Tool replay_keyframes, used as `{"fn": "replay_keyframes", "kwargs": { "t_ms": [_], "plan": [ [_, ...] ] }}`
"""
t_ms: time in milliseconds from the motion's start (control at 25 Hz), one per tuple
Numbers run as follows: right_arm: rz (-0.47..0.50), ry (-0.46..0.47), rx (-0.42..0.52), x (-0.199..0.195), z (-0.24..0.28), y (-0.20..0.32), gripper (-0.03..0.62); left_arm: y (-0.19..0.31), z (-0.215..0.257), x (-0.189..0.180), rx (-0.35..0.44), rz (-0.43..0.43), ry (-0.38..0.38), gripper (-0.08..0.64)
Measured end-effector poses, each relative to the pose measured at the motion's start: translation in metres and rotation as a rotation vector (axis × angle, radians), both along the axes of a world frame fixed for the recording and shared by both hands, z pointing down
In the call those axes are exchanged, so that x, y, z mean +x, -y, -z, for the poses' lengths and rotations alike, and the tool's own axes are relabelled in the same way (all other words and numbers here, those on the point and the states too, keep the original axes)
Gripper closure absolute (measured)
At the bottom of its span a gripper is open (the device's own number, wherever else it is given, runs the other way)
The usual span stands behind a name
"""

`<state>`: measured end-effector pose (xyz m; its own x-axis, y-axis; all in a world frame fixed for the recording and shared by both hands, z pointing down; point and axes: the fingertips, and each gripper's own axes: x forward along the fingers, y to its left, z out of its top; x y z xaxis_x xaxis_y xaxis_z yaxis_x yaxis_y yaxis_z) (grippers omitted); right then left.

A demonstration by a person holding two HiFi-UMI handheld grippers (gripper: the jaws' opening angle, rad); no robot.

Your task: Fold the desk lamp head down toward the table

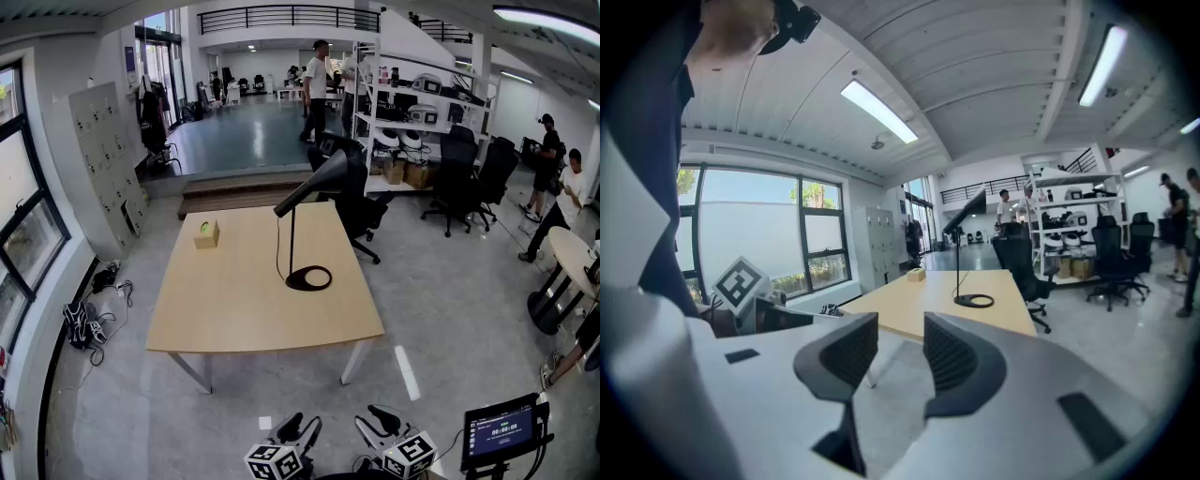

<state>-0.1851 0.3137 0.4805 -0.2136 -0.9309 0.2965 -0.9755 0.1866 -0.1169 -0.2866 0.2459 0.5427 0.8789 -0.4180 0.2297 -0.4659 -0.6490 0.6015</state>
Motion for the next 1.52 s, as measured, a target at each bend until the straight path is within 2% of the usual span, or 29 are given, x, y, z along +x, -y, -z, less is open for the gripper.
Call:
{"fn": "replay_keyframes", "kwargs": {
  "t_ms": [240,360,440,560,880,1200,1360,1520],
  "plan": [
    [0.030,0.011,0.024,-0.005,0.000,0.000,0.436,0.000,0.004,0.000,-0.003,0.022,0.006,0.336],
    [0.022,0.021,0.032,0.014,0.005,-0.009,0.436,-0.009,0.012,0.021,0.018,0.001,0.016,0.336],
    [0.009,0.065,0.040,0.028,0.001,-0.016,0.436,-0.015,0.017,0.037,0.034,-0.023,0.027,0.336],
    [-0.004,0.139,0.066,0.042,-0.005,-0.019,0.436,-0.017,0.019,0.051,0.063,-0.041,0.026,0.336],
    [-0.052,0.195,0.105,0.091,0.006,-0.037,0.434,-0.039,0.040,0.094,0.151,-0.089,0.077,0.336],
    [-0.074,0.240,0.132,0.115,0.007,-0.045,0.436,-0.060,0.058,0.123,0.293,-0.168,0.136,0.336],
    [-0.080,0.238,0.113,0.149,0.011,-0.048,0.436,-0.067,0.065,0.154,0.310,-0.171,0.158,0.336],
    [-0.079,0.242,0.108,0.150,0.006,-0.049,0.436,-0.069,0.064,0.149,0.317,-0.152,0.167,0.336]
  ]
}}
